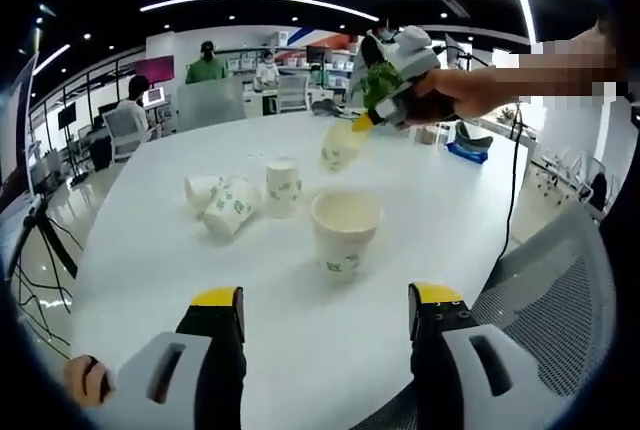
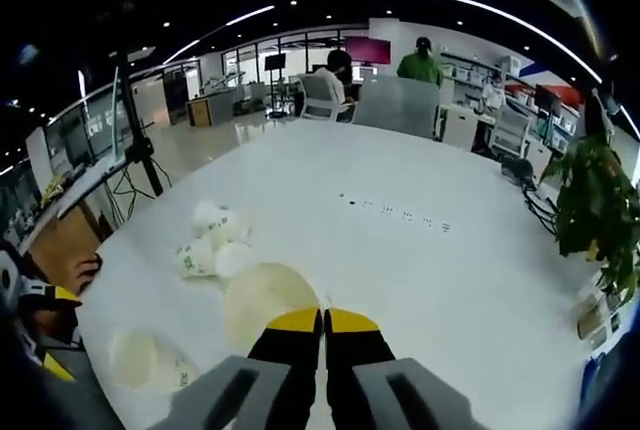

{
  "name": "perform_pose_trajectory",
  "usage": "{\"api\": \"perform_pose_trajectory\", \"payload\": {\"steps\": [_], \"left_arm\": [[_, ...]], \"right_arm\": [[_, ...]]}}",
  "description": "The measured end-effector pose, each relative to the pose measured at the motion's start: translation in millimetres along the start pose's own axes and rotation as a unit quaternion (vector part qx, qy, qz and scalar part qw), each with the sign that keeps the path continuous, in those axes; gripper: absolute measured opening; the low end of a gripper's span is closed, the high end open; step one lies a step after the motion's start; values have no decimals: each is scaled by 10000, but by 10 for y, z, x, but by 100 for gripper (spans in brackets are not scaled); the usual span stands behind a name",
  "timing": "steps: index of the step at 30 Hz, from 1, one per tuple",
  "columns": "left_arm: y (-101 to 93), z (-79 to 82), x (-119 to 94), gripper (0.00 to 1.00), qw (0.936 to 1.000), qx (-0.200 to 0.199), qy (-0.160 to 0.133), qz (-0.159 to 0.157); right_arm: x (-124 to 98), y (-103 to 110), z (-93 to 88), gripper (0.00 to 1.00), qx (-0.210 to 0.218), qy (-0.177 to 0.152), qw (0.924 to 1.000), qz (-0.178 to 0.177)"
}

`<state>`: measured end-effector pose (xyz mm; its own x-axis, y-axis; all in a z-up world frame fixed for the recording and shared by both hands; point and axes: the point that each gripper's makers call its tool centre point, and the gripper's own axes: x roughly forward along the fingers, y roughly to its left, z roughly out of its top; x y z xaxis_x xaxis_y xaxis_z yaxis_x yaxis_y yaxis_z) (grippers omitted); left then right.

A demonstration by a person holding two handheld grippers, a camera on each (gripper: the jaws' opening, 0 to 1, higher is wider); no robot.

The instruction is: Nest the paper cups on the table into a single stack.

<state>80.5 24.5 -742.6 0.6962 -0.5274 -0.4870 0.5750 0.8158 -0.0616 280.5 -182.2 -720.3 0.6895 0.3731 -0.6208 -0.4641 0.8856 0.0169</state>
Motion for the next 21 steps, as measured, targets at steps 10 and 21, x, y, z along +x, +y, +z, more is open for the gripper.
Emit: {"api": "perform_pose_trajectory", "payload": {"steps": [10,21], "left_arm": [[-14,-16,9,64,9999,100,4,-40],[-20,10,2,65,9999,114,-75,-61]], "right_arm": [[-132,165,80,0,-122,-71,9998,144],[-423,426,221,0,-242,-232,9985,435]]}}
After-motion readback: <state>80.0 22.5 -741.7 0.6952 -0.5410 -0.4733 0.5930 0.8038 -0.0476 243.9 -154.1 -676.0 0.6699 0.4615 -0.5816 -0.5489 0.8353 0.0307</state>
